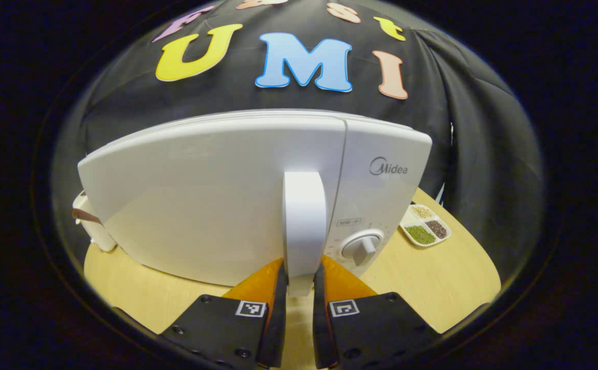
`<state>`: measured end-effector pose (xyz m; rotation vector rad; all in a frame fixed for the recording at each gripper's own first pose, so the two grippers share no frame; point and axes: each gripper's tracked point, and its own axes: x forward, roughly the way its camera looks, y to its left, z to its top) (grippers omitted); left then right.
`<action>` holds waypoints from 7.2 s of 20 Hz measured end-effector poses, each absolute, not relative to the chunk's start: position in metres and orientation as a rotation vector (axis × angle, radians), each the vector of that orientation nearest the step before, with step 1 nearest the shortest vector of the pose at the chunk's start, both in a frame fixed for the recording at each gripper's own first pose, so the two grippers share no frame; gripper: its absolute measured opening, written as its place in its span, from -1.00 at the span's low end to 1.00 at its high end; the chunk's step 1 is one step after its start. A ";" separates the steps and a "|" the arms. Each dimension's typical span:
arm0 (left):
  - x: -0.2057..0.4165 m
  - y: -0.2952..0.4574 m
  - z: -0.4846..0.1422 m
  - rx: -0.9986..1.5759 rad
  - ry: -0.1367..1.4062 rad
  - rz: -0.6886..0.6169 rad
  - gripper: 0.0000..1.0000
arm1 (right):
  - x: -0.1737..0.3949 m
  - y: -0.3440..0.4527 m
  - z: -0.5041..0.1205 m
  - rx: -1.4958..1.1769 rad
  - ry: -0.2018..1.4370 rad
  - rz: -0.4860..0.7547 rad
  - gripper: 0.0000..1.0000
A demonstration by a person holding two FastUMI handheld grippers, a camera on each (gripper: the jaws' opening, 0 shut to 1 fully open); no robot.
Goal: Open the microwave oven with the left hand, put the food in, and close the microwave oven.
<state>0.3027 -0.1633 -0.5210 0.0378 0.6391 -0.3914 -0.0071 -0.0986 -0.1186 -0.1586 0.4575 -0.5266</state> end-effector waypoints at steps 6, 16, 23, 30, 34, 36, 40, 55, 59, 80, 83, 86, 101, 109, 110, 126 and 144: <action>0.303 -0.162 -0.521 0.144 0.535 -0.415 -0.69 | -0.047 -0.096 -0.106 -0.144 0.441 -0.531 0.89; 0.301 -0.164 -0.521 0.128 0.535 -0.426 -0.70 | -0.057 -0.078 -0.109 -0.133 0.446 -0.465 0.88; 0.296 -0.162 -0.522 0.145 0.536 -0.448 -0.74 | -0.063 -0.080 -0.122 -0.093 0.474 -0.467 0.88; 0.181 -0.078 -0.505 0.163 0.466 -0.426 -0.70 | -0.034 -0.064 -0.148 -0.099 0.493 -0.387 0.88; 0.137 -0.015 -0.498 0.157 0.491 -0.429 -0.65 | -0.006 -0.035 -0.182 -0.102 0.525 -0.303 0.88; 0.122 0.016 -0.497 0.167 0.501 -0.400 -0.56 | 0.002 -0.020 -0.206 -0.088 0.566 -0.266 0.89; 0.101 0.087 -0.494 0.133 0.527 -0.318 -0.51 | 0.008 0.016 -0.272 -0.033 0.700 -0.175 0.88; 0.072 0.224 -0.473 -0.011 0.531 -0.083 0.75 | -0.016 0.080 -0.457 0.148 1.144 0.014 0.95; 0.046 0.245 -0.437 0.029 0.512 0.016 0.76 | -0.022 0.087 -0.491 0.038 1.186 0.074 0.96; -0.101 0.120 -0.250 -0.018 0.499 0.304 0.71 | -0.040 0.081 -0.556 0.123 1.206 0.109 0.12; -0.109 0.136 -0.251 -0.006 0.487 0.274 0.72 | -0.036 0.084 -0.541 0.232 1.206 0.058 0.00; -0.120 0.162 -0.243 0.026 0.464 0.221 0.70 | -0.028 0.095 -0.505 0.270 1.152 0.017 0.00; -0.077 0.214 -0.232 -0.063 0.454 -0.026 0.72 | 0.099 0.272 -0.399 0.651 0.836 0.051 -0.01; -0.062 0.231 -0.255 -0.061 0.608 0.146 0.63 | 0.227 0.304 -0.451 0.862 0.680 -0.026 -0.01; -0.061 0.229 -0.260 -0.055 0.629 0.161 0.65 | 0.238 0.306 -0.460 0.873 0.672 -0.032 -0.01; -0.042 0.222 -0.276 0.001 0.762 0.295 0.68 | 0.353 0.290 -0.501 1.026 0.448 -0.253 0.03; -0.042 0.230 -0.290 -0.039 0.762 0.291 0.68 | 0.366 0.294 -0.501 1.016 0.477 -0.283 0.63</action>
